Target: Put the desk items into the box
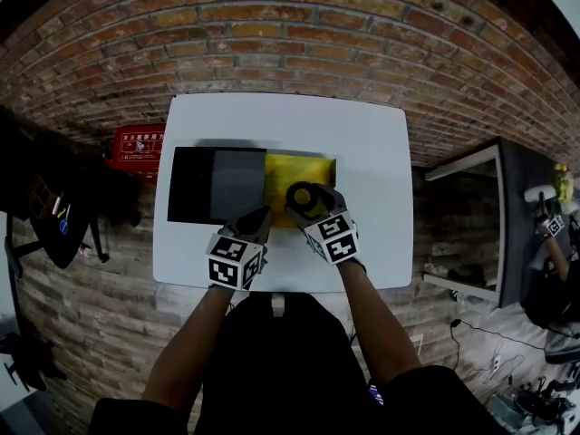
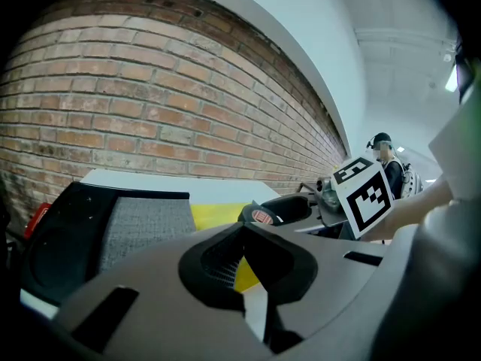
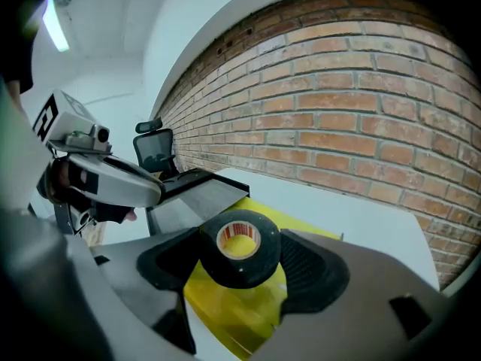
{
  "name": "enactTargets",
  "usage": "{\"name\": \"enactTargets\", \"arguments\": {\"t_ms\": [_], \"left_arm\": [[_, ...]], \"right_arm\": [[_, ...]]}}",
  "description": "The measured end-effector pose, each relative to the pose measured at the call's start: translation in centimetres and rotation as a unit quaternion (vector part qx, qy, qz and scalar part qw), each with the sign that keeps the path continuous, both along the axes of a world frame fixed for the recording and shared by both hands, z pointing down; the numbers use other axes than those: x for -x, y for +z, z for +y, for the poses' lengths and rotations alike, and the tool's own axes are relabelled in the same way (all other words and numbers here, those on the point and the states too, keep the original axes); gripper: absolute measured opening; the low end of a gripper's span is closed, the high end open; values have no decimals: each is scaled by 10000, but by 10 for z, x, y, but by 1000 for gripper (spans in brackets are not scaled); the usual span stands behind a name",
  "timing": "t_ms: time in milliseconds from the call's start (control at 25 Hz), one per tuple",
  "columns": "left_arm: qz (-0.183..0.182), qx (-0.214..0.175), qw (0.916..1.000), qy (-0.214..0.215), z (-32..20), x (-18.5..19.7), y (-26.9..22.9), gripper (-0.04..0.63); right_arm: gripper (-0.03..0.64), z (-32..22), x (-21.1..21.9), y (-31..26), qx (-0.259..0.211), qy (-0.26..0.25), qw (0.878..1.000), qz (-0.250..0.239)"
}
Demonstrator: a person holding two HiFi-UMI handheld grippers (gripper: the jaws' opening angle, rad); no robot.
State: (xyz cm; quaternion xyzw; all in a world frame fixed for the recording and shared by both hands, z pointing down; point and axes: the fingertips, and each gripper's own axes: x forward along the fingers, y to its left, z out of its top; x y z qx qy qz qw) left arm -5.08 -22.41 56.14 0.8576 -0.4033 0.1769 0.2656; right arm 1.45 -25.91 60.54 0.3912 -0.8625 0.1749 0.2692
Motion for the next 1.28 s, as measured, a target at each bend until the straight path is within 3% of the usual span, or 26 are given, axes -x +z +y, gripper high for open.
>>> {"name": "enactTargets", "arguments": {"t_ms": [1280], "left_arm": [[103, 396, 9991, -68, -16, 20, 28, 12]], "right_arm": [[345, -19, 24, 80, 1021, 54, 9924, 678]]}}
